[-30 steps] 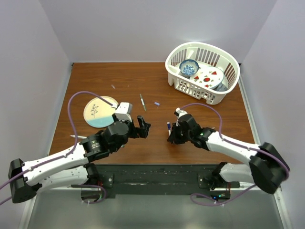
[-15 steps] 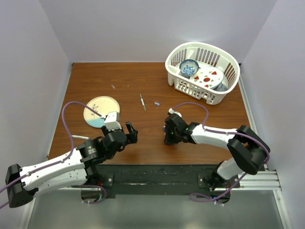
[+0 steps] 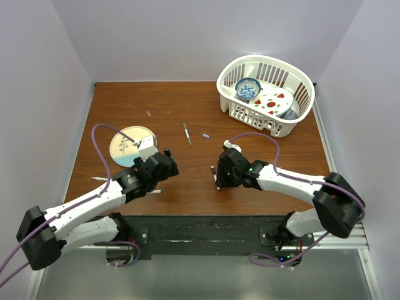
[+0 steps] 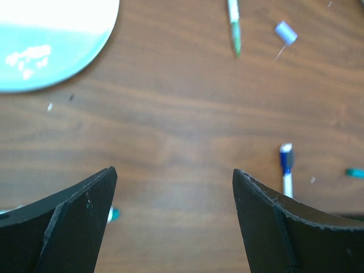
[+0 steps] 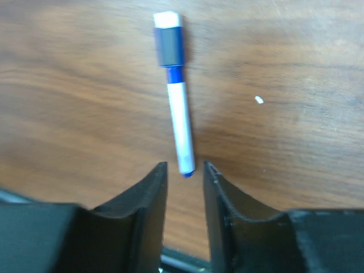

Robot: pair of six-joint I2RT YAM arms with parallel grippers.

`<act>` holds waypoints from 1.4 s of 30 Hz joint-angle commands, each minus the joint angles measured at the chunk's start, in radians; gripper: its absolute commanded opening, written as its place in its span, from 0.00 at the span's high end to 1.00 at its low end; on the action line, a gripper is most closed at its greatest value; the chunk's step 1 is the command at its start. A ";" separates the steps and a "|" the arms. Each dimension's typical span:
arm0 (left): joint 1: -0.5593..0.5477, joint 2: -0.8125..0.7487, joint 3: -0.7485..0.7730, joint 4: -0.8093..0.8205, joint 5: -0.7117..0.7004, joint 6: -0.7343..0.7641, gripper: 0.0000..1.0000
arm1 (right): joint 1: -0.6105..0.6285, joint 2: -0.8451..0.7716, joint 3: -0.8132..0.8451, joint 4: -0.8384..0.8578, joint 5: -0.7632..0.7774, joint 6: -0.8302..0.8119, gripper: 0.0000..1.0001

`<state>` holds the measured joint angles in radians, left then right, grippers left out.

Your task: Insert the pens into the pen caps

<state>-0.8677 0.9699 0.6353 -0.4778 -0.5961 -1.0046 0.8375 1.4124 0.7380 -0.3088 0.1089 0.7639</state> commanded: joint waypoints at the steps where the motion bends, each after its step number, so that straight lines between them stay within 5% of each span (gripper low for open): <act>1: 0.087 0.154 0.157 0.154 0.131 0.199 0.14 | 0.002 -0.154 0.031 0.000 -0.049 -0.078 0.61; 8: 0.125 0.478 0.482 0.116 0.057 0.302 0.19 | 0.002 -0.423 -0.034 -0.001 -0.090 -0.143 0.35; 20: 0.271 1.004 0.886 0.036 0.234 0.417 0.49 | 0.002 -0.676 -0.080 -0.018 -0.060 -0.175 0.43; 37: 0.311 1.205 0.948 0.070 0.242 0.457 0.54 | 0.002 -0.672 -0.049 -0.015 -0.058 -0.209 0.47; 40: 0.311 1.208 0.931 0.076 0.251 0.474 0.67 | 0.003 -0.665 -0.043 -0.015 -0.055 -0.207 0.48; 42: 0.311 1.195 0.914 0.082 0.262 0.486 0.86 | 0.002 -0.661 -0.045 -0.006 -0.054 -0.196 0.48</act>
<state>-0.5629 2.1468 1.5597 -0.4164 -0.3672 -0.5522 0.8375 0.7410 0.6613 -0.3450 0.0360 0.5747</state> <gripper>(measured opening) 0.244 0.526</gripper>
